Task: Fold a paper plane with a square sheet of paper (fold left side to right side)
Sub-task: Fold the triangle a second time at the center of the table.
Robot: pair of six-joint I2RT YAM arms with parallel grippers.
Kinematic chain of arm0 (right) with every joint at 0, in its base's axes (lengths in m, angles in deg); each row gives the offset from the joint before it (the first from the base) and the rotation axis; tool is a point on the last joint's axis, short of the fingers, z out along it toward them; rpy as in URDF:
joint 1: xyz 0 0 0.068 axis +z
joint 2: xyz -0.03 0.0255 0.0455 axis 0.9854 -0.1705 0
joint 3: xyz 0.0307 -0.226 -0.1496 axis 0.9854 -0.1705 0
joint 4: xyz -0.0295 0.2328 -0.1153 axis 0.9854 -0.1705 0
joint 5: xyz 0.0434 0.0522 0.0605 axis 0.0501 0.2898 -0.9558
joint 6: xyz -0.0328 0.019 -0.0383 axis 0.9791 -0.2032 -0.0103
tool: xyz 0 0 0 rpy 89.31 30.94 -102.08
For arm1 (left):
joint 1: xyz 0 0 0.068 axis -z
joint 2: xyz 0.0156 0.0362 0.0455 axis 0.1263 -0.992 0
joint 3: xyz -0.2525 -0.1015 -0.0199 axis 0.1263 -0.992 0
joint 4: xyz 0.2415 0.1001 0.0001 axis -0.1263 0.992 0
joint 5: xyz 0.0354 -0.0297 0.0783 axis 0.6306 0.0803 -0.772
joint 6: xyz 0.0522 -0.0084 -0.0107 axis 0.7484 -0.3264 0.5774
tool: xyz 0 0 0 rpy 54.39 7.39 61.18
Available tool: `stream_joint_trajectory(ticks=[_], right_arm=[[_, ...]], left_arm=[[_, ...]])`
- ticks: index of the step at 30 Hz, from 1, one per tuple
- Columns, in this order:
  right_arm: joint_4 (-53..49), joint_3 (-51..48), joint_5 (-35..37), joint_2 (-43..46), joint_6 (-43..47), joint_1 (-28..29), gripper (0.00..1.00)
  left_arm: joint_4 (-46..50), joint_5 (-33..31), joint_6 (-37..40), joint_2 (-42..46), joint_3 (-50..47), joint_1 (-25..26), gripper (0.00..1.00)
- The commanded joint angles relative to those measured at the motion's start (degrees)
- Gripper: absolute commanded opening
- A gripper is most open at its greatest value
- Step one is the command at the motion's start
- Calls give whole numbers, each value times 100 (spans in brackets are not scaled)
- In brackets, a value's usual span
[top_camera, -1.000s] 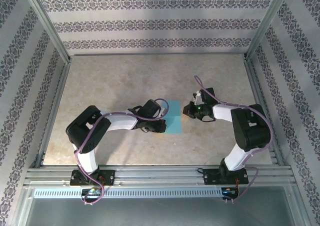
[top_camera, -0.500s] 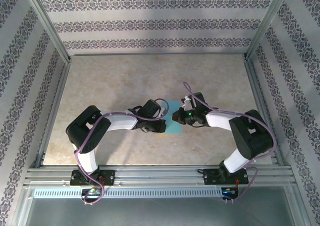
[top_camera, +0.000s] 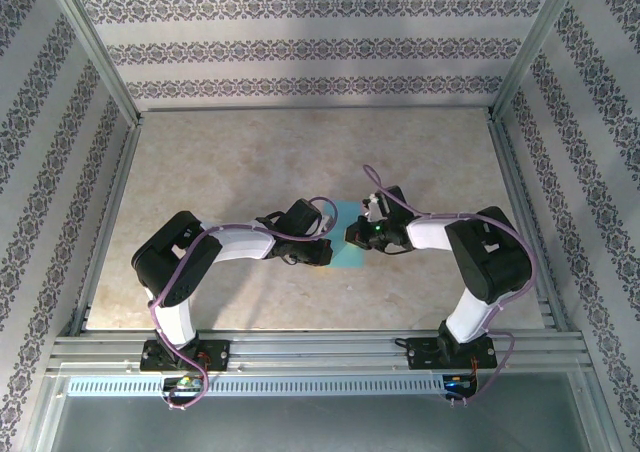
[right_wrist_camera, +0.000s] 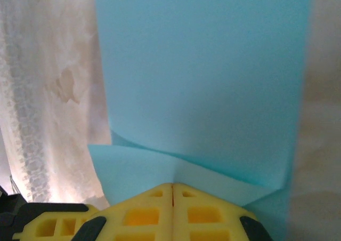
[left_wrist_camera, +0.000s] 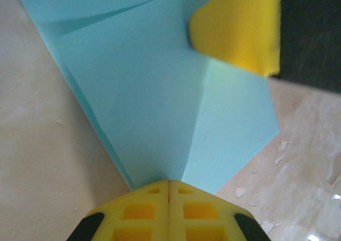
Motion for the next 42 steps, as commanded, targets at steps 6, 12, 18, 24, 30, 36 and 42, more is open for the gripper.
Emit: stream_joint_trajectory(ticks=[6, 12, 18, 24, 30, 36, 42], right_arm=[[-371, 139, 120, -193, 578, -512, 0], [-409, 95, 80, -275, 601, -560, 0], [-458, 16, 109, -275, 600, -559, 0], [-483, -19, 82, -315, 610, -552, 0], [-501, -28, 100, -333, 610, -526, 0], [-621, 13, 195, -380, 675, -461, 0], [-663, 24, 221, -431, 676, -447, 0]], left_arm=[[522, -367, -23, -115, -266, 69, 0], [406, -281, -36, -10, -267, 69, 0], [327, -117, -118, 232, -30, 69, 3], [573, 91, -48, 449, 439, 69, 1], [519, 450, 11, 297, 749, 78, 0], [487, 636, 107, -166, 1033, 122, 0], [502, 669, 187, -499, 1249, 131, 0]])
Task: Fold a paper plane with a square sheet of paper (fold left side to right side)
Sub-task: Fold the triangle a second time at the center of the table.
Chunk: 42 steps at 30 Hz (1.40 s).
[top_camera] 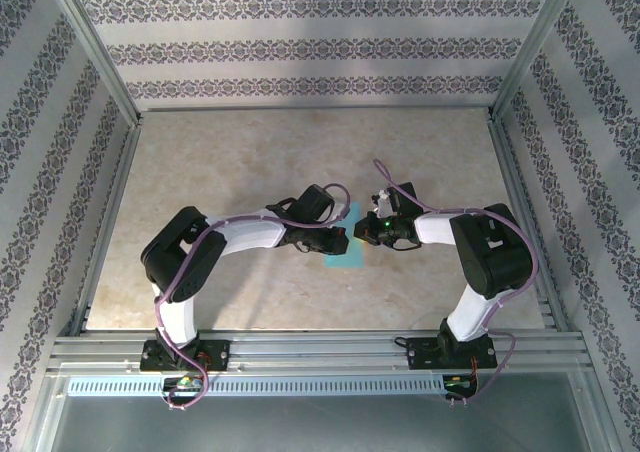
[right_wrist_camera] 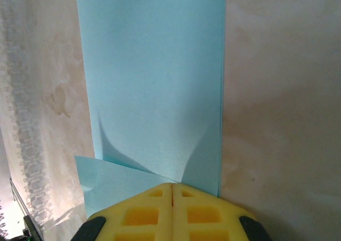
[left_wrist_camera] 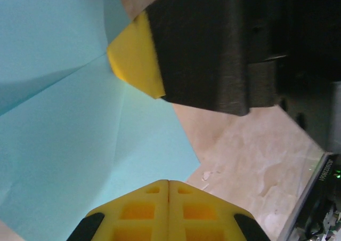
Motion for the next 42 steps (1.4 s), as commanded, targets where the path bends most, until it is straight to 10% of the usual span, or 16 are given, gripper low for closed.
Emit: stream_joint_trajectory(ticks=[1, 42], right_arm=[[-494, -59, 498, -300, 171, 22, 0], [-1212, 125, 869, -430, 587, -146, 0]], left_arm=[[123, 104, 215, -180, 207, 57, 0], [-209, -321, 43, -158, -625, -4, 0]])
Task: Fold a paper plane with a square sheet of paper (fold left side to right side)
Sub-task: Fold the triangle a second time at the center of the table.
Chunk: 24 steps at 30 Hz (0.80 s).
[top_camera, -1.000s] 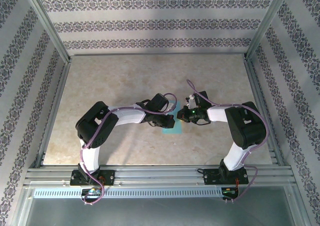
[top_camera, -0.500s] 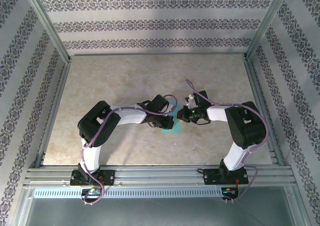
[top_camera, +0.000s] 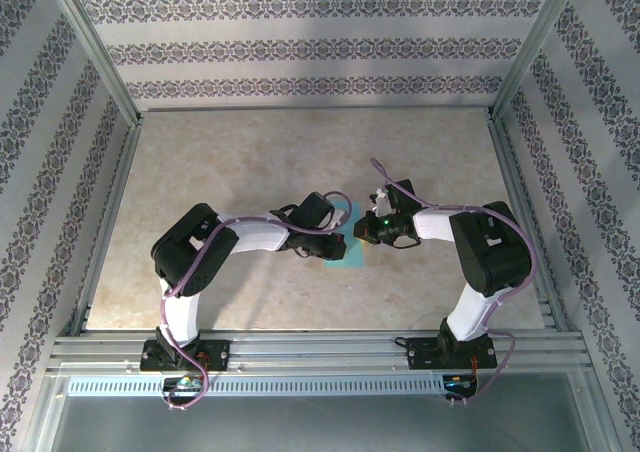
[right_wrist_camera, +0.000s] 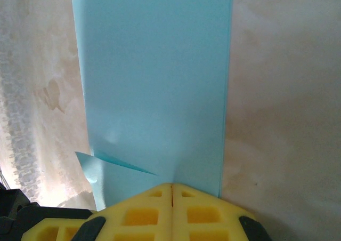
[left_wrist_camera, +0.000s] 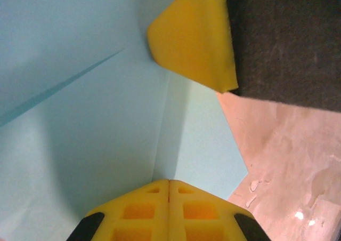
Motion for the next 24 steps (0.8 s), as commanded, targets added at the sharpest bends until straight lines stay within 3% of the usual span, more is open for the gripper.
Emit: stream_joint_trajectory(ticks=[1, 24], right_arm=[[-745, -129, 858, -338, 260, -139, 0], [-917, -59, 947, -356, 375, -263, 0]], left_arm=[[183, -116, -190, 164, -381, -11, 0], [6, -156, -222, 775, -1226, -101, 0]])
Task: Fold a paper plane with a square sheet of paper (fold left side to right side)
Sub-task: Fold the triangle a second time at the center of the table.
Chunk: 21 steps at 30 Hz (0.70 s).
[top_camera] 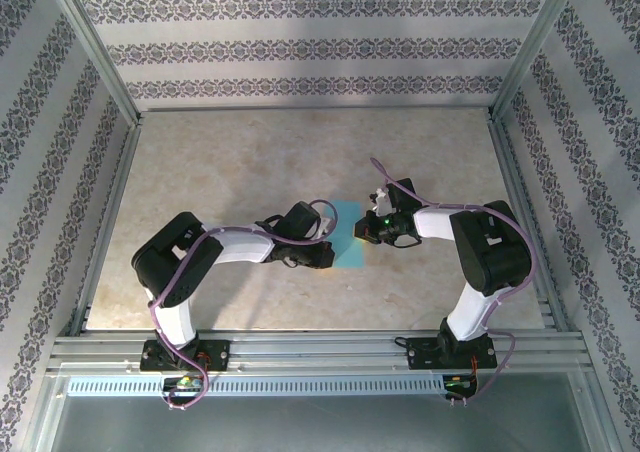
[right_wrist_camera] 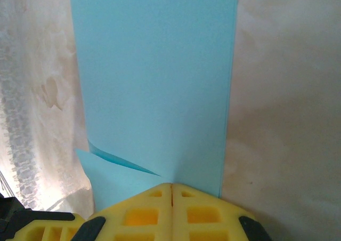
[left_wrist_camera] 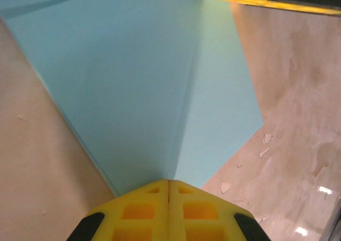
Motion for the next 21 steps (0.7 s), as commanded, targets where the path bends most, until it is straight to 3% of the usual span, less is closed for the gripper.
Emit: stream_joint_trajectory(ticks=[1, 9, 13, 21], right_arm=[[-746, -136, 977, -322, 223, -201, 0], [-723, -58, 819, -255, 229, -197, 0], [-641, 53, 556, -82, 139, -196, 0], [-766, 301, 413, 774, 31, -229, 25]], left_arm=[[419, -94, 57, 99, -238, -50, 0], [379, -219, 93, 428, -432, -67, 0], [326, -198, 50, 671, -419, -145, 5], [149, -191, -106, 1199, -375, -457, 18]])
